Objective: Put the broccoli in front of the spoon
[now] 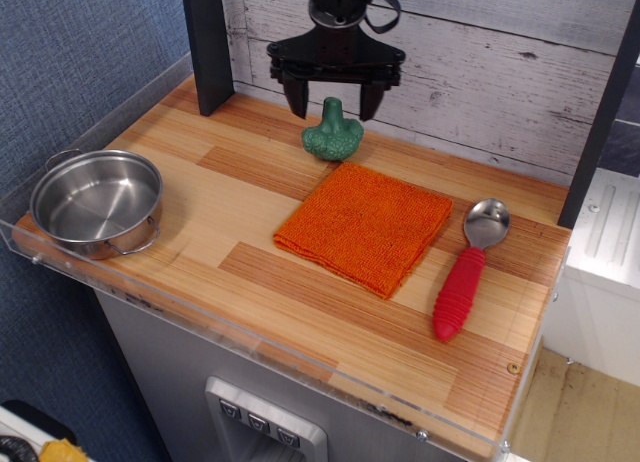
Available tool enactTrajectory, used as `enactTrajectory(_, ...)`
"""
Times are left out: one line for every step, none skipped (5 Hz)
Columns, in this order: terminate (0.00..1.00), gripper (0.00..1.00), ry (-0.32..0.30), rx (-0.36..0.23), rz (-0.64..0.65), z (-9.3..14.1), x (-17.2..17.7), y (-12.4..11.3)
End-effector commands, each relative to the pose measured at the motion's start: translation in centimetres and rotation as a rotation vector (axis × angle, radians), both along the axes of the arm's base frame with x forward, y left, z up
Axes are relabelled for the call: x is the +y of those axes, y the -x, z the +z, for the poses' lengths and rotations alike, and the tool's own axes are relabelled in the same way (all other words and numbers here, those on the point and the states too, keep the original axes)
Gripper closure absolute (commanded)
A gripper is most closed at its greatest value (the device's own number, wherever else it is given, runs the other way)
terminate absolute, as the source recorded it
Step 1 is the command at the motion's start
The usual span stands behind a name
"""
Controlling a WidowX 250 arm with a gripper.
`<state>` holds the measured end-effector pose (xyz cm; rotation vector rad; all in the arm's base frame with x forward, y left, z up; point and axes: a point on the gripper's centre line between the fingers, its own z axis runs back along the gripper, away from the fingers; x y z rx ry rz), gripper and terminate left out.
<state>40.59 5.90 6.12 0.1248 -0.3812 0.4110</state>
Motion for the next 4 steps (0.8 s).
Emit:
enactTrajectory(0.00, 0.00, 0.029, -0.071, -0.037, 0.89, 1.09, -1.45)
enactTrajectory(0.00, 1.00, 0.046, -0.046, -0.058, 0.89, 0.96, -1.23)
enactTrajectory(0.00, 1.00, 0.034, -0.041, -0.060, 0.64, 0.96, -1.26)
enactTrajectory(0.00, 1.00, 0.020, -0.045, -0.053, 1.21, 1.06, -1.11)
